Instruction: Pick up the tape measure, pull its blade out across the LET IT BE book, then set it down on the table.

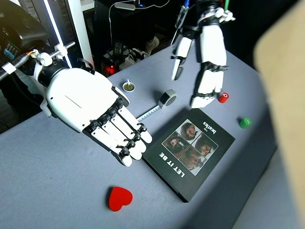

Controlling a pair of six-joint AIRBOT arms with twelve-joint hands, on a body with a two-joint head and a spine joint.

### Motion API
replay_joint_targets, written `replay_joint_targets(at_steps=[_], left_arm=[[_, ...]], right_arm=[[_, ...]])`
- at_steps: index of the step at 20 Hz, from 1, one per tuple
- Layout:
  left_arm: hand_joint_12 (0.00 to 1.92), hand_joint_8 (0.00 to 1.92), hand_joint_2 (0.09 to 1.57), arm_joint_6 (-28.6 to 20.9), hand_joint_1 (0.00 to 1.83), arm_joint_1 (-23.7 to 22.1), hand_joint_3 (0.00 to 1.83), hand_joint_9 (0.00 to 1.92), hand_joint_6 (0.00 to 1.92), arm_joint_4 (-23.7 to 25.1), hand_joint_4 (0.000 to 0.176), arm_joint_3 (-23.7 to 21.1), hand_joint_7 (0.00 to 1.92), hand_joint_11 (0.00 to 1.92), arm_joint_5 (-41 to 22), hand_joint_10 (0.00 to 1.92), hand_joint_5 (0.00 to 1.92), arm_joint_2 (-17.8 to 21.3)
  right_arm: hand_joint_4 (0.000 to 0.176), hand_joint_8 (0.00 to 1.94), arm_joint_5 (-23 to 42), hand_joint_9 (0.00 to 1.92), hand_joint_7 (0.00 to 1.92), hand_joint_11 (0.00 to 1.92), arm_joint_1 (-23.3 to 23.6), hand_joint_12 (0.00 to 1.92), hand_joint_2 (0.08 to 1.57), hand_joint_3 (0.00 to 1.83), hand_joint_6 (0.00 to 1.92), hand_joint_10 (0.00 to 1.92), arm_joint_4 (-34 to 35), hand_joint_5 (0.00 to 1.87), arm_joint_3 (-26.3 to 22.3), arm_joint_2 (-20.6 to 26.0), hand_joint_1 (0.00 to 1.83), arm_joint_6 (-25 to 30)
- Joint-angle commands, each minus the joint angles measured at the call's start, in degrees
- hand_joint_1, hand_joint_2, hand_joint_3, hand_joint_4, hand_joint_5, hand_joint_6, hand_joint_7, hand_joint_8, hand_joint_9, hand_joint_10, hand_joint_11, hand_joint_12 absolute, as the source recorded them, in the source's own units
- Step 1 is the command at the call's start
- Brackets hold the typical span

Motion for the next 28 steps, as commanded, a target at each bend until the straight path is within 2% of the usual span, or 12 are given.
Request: replay_joint_targets(at_steps=[1, 3, 4, 5, 6, 9, 10, 13, 17, 20, 23, 28], left_arm=[[0.68, 0.01, 1.16, -4.64, 0.87, -0.28, 0.00, 0.44, 0.01, 4.88, 0.000, 0.08, 0.48, 0.18, -5.25, 0.00, 0.47, 0.22], [0.68, 0.00, 1.16, -19.25, 0.87, 2.53, 0.00, 0.44, 0.01, 17.58, 0.000, 0.14, 0.47, 0.18, -10.45, 0.00, 0.46, 0.27], [0.68, 0.00, 1.16, -26.59, 0.87, 6.43, 0.00, 0.44, 0.00, 26.51, 0.000, 0.38, 0.47, 0.18, -16.90, 0.00, 0.45, 0.23], [0.68, 0.01, 1.16, -30.12, 0.87, 8.78, 0.00, 0.44, 0.00, 29.54, 0.000, 0.60, 0.48, 0.18, -19.93, 0.01, 0.45, 0.09], [0.68, 0.01, 1.16, -37.56, 0.87, 14.61, 0.00, 0.45, 0.00, 35.10, 0.000, 1.24, 0.48, 0.18, -27.13, 0.01, 0.45, -0.29], [0.68, 0.01, 1.16, -37.58, 0.87, 17.52, 0.00, 0.45, 0.00, 34.47, 0.000, 1.08, 0.48, 0.18, -31.08, 0.01, 0.44, -0.41], [0.68, 0.00, 1.16, -37.57, 0.87, 18.87, 0.00, 0.45, 0.00, 33.97, 0.000, 1.04, 0.47, 0.18, -32.90, 0.01, 0.44, -0.88], [0.68, 0.00, 1.16, -37.58, 0.87, 21.92, 0.00, 0.45, 0.00, 32.93, 0.000, 1.17, 0.47, 0.18, -38.84, 0.00, 0.44, -3.57], [0.68, 0.00, 1.17, -37.58, 0.88, 27.62, 0.00, 0.44, 0.00, 32.42, 0.000, 0.62, 0.47, 0.17, -44.44, 0.00, 0.44, -5.59], [0.68, 0.00, 1.17, -37.56, 0.88, 30.74, 0.00, 0.44, 0.00, 31.88, 0.000, 0.87, 0.48, 0.17, -46.39, 0.00, 0.45, -5.89], [0.69, 0.00, 1.16, -37.36, 0.87, 33.56, 0.00, 0.45, 0.00, 31.08, 0.000, 1.81, 0.47, 0.17, -49.85, 0.00, 0.45, -7.16], [0.69, 0.00, 1.16, -37.36, 0.87, 36.90, 0.00, 0.46, 0.00, 32.65, 0.000, 3.62, 0.48, 0.19, -51.57, 0.01, 0.45, -8.96]], right_arm=[[0.003, 0.00, 2.53, 0.18, 0.22, 0.00, 0.45, 0.73, 1.19, 0.00, 0.00, 0.00, -4.72, 0.19, -0.18, 0.23, 0.20, 0.04], [0.002, 0.00, 2.54, 0.18, 0.23, 0.00, 0.45, 0.74, 1.19, 0.00, 0.00, 0.00, -4.72, 0.19, -0.18, 0.24, 0.20, 0.04], [0.002, 0.00, 2.55, 0.18, 0.23, 0.00, 0.45, 0.74, 1.19, 0.00, 0.00, 0.00, -4.74, 0.19, -0.18, 0.23, 0.20, 0.01], [0.002, 0.00, 2.48, 0.18, 0.23, 0.00, 0.45, 0.73, 1.19, 0.00, 0.00, 0.00, -4.78, 0.19, -0.18, 0.23, 0.20, 0.01], [0.002, 0.00, 2.37, 0.18, 0.23, 0.00, 0.44, 0.73, 1.19, 0.00, 0.00, 0.00, -4.82, 0.19, -0.18, 0.22, 0.20, 0.04], [0.002, 0.00, 2.39, 0.18, 0.22, 0.00, 0.40, 0.73, 1.19, 0.00, 0.00, 0.00, -4.82, 0.19, -0.18, 0.22, 0.20, 0.05], [0.002, 0.00, 2.38, 0.19, 0.23, 0.00, 0.39, 0.80, 1.19, 0.00, 0.00, 0.00, -4.82, 0.19, -0.18, 0.22, 0.19, 0.06], [0.002, 0.00, 2.39, 0.18, 0.23, 0.00, 0.39, 0.74, 1.19, 0.00, 0.00, 0.00, -4.82, 0.19, -0.18, 0.21, 0.20, 0.09], [0.001, 0.00, 2.38, 0.20, 0.23, 0.00, 0.39, 0.82, 1.19, 0.00, 0.00, 0.00, -4.85, 0.20, -0.18, 0.21, 0.20, 0.13], [0.001, 0.00, 2.33, 0.19, 0.23, 0.00, 0.39, 0.83, 1.19, 0.00, 0.00, 0.00, -4.86, 0.20, -0.18, 0.21, 0.20, 0.17], [0.002, 0.00, 2.28, 0.19, 0.23, 0.00, 0.39, 0.76, 1.19, 0.00, 0.00, 0.00, -4.89, 0.20, -0.18, 0.21, 0.20, 0.19], [0.000, 0.00, 2.24, 0.20, 0.24, 0.00, 0.39, 0.74, 1.19, 0.00, 0.01, 0.00, -5.02, 0.21, -0.18, 0.21, 0.20, 0.20]])
